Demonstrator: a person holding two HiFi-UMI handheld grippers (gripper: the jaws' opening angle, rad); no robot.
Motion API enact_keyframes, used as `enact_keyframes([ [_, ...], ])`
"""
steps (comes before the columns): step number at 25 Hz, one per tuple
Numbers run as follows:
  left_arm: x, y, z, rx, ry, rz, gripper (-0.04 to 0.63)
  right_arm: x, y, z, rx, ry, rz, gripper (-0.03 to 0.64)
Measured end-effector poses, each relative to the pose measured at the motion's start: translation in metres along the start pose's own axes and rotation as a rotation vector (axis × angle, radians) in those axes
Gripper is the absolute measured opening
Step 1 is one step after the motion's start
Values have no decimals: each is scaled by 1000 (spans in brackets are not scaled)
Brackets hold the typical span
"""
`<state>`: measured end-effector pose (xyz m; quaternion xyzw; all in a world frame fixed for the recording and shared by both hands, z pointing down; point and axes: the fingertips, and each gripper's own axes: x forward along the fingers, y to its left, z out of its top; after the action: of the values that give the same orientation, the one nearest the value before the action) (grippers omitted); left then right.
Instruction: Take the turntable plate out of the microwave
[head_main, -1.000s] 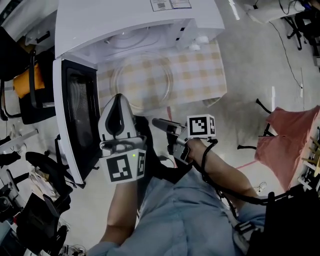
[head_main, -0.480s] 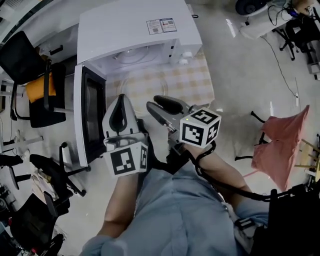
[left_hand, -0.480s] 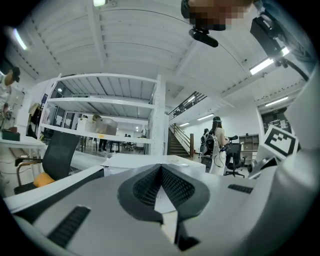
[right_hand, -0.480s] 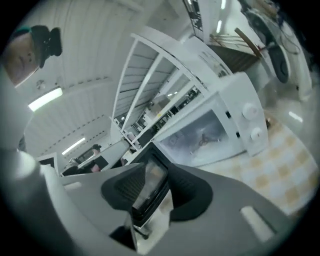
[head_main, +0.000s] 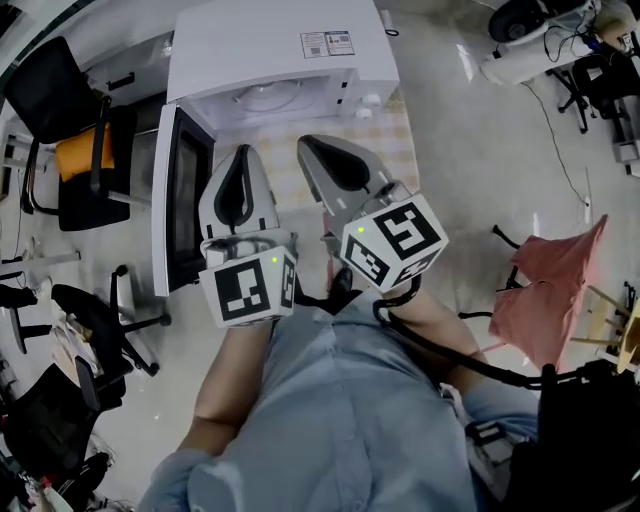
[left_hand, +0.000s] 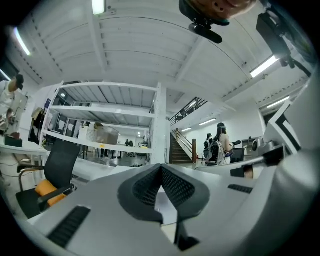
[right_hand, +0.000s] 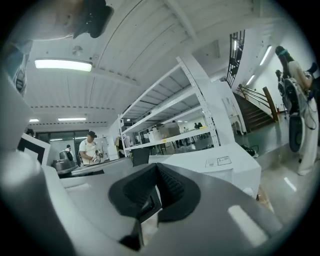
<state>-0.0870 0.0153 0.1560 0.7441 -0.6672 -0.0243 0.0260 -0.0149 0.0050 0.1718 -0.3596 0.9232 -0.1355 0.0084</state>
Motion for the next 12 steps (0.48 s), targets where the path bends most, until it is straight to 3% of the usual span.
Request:
enact_keyframes([
  [12, 2, -1, 5, -4, -15, 2, 8, 5, 2, 18, -32, -39, 16, 0],
])
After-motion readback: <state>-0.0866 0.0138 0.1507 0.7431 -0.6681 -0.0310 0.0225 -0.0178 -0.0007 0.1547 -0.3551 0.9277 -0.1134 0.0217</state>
